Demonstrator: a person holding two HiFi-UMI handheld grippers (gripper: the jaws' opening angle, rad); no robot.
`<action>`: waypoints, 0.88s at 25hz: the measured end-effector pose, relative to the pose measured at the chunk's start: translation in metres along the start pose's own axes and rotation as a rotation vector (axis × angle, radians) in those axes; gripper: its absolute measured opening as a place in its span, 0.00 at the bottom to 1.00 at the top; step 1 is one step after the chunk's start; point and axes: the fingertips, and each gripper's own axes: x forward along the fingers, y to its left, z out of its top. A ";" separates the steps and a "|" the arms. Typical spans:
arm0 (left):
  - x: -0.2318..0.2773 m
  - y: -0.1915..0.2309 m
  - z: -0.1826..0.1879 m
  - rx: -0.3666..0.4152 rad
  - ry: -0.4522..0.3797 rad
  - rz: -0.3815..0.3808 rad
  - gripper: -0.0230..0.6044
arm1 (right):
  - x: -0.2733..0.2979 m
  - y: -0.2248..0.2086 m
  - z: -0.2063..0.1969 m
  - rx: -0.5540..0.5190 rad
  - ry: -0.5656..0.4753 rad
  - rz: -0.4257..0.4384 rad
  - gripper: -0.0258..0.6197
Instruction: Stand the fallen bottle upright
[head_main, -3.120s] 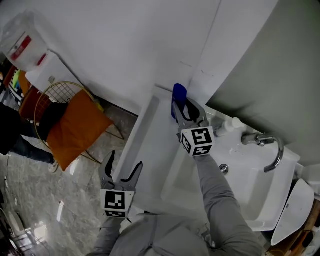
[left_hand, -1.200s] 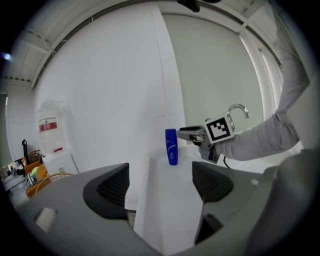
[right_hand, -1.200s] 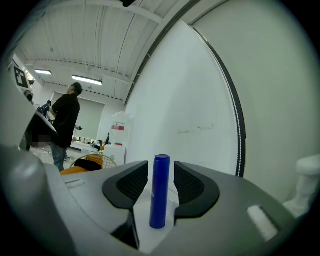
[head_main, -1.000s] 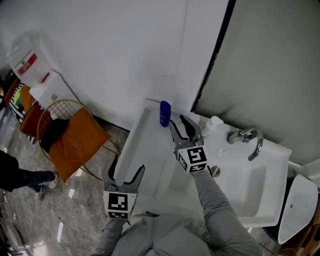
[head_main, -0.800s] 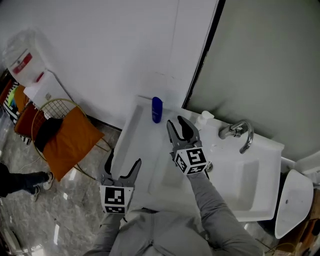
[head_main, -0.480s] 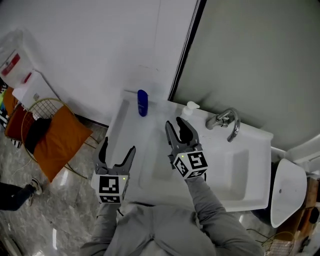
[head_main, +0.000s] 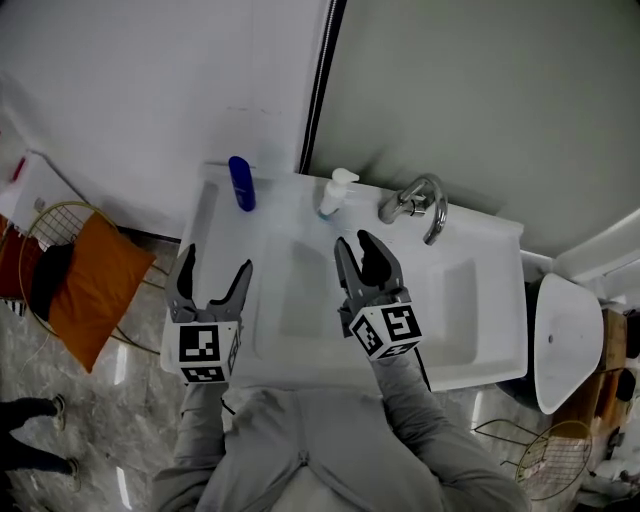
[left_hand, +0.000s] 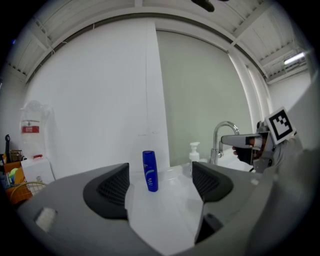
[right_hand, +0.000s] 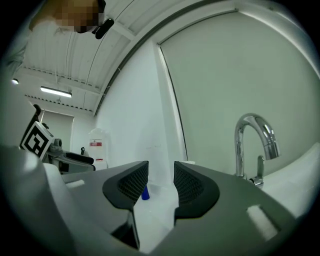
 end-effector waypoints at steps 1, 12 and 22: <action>0.002 -0.002 -0.001 0.002 0.002 -0.007 0.71 | -0.005 -0.003 -0.002 0.005 0.005 -0.012 0.26; 0.013 -0.012 -0.004 0.021 0.017 -0.052 0.71 | -0.037 -0.004 -0.027 0.049 0.061 -0.077 0.26; 0.019 -0.019 -0.006 0.027 0.029 -0.083 0.71 | -0.043 -0.007 -0.040 0.023 0.116 -0.121 0.26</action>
